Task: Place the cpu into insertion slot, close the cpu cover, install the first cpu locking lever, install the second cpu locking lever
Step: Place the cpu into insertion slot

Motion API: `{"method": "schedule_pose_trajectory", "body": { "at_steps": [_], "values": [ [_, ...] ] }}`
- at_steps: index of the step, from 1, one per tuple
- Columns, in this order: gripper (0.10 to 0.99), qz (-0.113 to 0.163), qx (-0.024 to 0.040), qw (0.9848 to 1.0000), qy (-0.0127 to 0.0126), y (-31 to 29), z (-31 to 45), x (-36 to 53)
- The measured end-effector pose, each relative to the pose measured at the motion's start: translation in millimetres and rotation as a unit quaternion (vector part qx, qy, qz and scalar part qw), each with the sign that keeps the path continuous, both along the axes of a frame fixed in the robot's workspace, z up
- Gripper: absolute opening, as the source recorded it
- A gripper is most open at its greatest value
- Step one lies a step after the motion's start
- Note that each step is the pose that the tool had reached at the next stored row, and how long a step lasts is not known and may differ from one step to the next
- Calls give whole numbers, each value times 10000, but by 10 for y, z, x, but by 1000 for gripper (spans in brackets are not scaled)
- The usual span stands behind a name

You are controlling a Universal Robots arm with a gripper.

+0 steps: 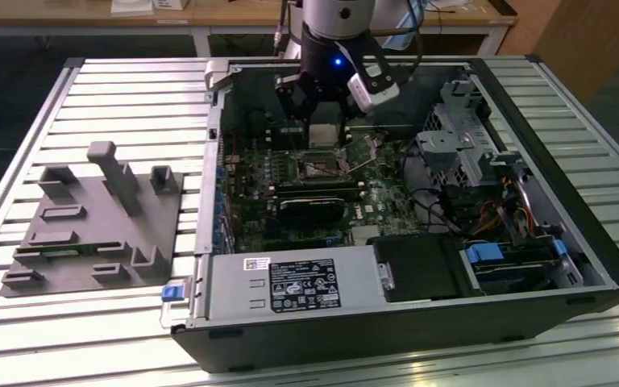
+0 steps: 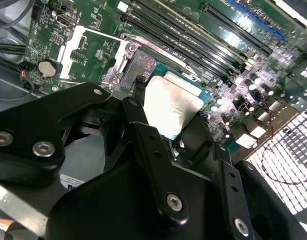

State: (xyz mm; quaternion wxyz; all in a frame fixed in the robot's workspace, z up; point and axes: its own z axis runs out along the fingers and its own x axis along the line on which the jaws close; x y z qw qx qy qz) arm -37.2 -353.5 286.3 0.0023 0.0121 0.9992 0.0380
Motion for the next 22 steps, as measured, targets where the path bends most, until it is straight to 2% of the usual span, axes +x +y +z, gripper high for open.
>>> {"method": "schedule_pose_trajectory", "body": {
  "at_steps": [6,14,22],
  "values": [
    [541,-1,2,10000,0,12,-66,6],
    [541,0,2,10000,0,25,-206,19],
    [541,-1,1,10000,0,83,-298,36]
  ]
}}
